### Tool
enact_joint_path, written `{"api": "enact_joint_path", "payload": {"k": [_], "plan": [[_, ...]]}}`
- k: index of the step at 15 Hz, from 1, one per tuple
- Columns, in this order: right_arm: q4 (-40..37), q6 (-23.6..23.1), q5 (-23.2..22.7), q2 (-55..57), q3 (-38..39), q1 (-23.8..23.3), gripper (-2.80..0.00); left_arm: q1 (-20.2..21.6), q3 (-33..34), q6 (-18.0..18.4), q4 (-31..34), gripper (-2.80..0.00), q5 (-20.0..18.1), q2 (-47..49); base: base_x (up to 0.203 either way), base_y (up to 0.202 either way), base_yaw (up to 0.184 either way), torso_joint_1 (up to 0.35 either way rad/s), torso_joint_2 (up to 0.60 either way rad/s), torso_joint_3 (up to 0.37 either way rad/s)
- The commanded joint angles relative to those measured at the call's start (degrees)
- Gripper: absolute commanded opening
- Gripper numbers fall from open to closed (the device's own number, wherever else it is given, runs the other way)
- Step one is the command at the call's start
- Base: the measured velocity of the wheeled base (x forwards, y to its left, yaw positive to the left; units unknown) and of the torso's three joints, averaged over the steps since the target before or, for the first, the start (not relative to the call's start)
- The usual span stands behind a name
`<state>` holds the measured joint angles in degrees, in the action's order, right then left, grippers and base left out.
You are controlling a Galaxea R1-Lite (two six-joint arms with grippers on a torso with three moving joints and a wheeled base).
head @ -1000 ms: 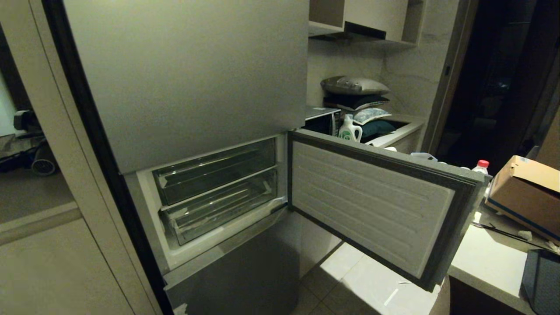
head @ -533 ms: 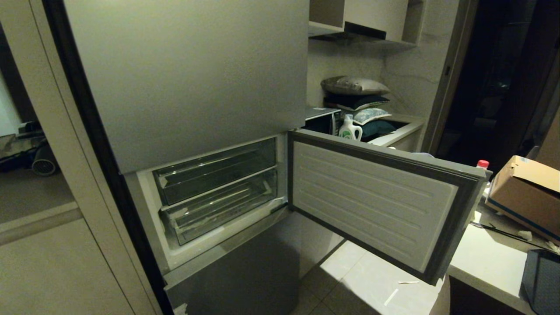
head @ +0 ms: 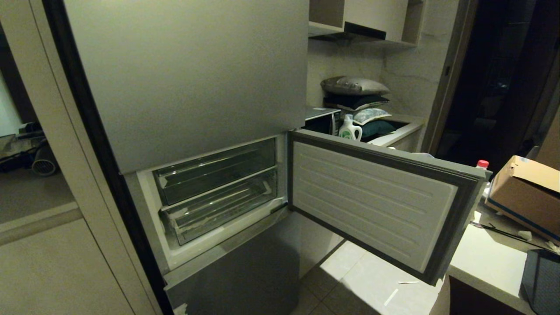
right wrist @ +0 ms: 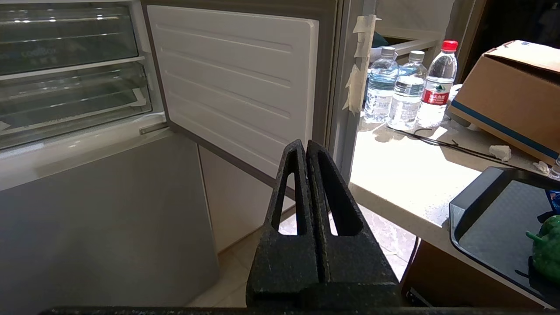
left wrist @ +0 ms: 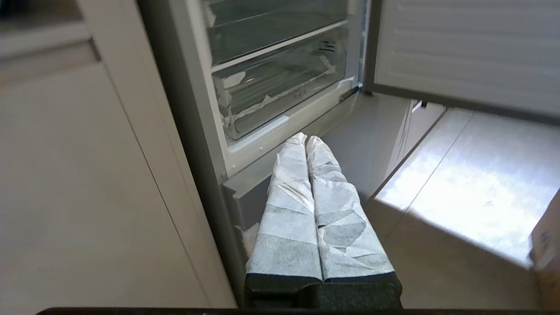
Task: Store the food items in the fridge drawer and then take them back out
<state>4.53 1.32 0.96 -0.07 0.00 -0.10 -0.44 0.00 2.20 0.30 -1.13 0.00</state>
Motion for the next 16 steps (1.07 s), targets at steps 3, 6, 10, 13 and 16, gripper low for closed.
{"api": "enact_joint_path", "payload": {"k": [3,6,10,13,16], "plan": [[0.04,0.00,0.00,-0.01,1.49,0.01,-2.80,0.00,0.00,-1.85,0.05,-2.80,0.95,0.09,0.000,0.000,0.000,0.000,0.00,0.000],[0.04,0.00,0.00,-0.01,1.49,0.01,-2.80,0.00,0.00,-1.76,-0.04,-2.80,0.95,0.09,0.000,0.000,0.000,0.000,0.00,0.000],[0.04,0.00,0.00,-0.01,1.49,0.01,-2.80,0.00,0.00,-1.82,-0.04,-2.80,0.95,0.09,0.000,0.000,0.000,0.000,0.00,0.000],[0.04,0.00,0.00,-0.01,1.49,0.01,-2.80,0.00,0.00,-1.85,-0.04,-2.80,0.95,0.09,0.001,-0.004,0.029,-0.001,0.00,0.002],[0.04,0.00,0.00,-0.01,1.49,0.01,-2.80,0.00,0.00,-1.85,0.05,-2.80,0.95,0.09,0.000,-0.010,0.162,0.003,0.00,-0.001]]}}
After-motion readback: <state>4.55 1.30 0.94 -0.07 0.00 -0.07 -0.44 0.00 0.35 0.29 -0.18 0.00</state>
